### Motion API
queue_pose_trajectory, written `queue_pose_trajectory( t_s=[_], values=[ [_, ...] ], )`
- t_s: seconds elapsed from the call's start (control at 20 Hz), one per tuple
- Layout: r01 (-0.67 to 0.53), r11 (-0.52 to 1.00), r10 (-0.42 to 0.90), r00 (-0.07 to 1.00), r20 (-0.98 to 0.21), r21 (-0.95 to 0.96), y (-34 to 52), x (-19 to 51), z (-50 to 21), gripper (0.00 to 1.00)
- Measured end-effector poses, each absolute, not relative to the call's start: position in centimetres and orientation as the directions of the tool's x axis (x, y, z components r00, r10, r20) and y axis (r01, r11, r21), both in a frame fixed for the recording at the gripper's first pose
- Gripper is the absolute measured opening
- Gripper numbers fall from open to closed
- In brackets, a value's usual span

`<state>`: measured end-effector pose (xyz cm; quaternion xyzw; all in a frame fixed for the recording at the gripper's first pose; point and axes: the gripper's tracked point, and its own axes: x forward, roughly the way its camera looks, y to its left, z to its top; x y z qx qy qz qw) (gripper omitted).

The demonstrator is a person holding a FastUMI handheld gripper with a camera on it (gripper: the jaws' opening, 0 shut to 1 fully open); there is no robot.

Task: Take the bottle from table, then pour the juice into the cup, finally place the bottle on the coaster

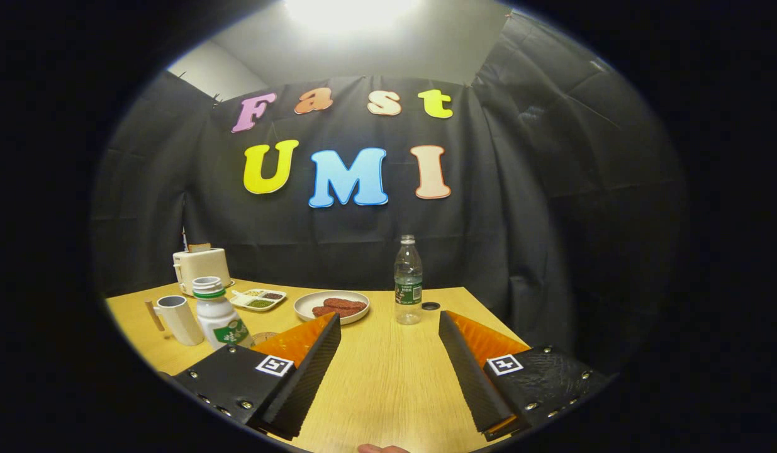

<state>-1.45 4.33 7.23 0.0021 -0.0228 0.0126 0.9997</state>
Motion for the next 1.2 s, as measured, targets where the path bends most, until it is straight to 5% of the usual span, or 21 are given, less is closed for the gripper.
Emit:
queue_pose_trajectory(
  t_s=[1.2],
  values=[
    [-0.146,0.989,0.146,0.989,-0.004,-0.002,20.5,-4.0,3.2,0.97]
  ],
)
